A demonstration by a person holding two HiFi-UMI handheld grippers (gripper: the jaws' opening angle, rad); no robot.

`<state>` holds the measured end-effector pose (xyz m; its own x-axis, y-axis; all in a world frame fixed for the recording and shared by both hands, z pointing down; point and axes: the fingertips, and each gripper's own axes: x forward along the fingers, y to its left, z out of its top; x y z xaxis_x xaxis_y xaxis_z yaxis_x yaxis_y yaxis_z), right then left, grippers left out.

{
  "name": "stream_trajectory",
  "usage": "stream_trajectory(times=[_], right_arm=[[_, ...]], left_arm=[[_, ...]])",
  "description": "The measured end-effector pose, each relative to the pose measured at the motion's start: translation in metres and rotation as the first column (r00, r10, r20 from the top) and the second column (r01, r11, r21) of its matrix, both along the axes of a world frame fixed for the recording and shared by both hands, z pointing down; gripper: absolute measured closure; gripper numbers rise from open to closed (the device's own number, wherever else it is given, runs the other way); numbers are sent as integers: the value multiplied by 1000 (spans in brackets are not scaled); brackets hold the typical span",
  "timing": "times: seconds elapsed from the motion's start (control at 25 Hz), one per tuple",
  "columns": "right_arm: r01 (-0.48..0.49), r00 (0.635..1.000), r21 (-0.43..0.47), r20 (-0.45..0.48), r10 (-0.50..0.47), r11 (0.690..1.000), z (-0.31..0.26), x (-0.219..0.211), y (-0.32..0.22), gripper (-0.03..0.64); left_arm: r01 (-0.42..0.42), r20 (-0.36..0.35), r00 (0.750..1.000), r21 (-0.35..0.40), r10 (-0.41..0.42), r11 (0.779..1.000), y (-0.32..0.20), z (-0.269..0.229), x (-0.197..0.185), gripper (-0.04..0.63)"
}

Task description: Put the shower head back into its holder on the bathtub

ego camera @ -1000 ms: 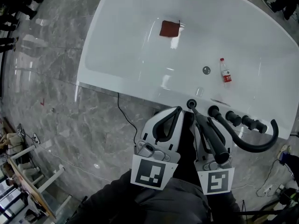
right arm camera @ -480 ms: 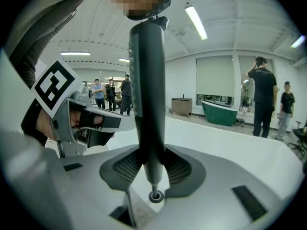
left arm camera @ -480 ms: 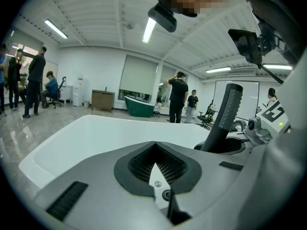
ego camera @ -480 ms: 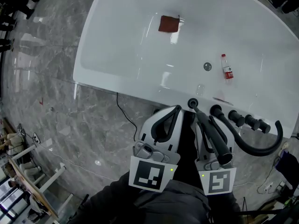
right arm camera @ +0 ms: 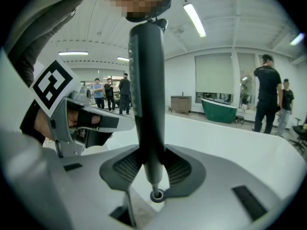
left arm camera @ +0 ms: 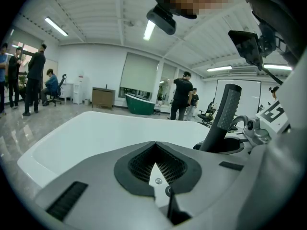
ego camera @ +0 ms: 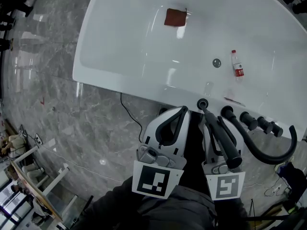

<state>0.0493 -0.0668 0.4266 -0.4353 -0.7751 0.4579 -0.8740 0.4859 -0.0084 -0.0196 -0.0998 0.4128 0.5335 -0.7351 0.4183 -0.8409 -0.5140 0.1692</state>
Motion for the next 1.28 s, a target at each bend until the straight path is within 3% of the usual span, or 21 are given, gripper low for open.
stream_trajectory(times=[1.28], right_arm=[[-47,999,-52,-12,46,998,48,6,-7,477]], left_arm=[[-52,-9,999,-59,52,997,-3,35,7,592]])
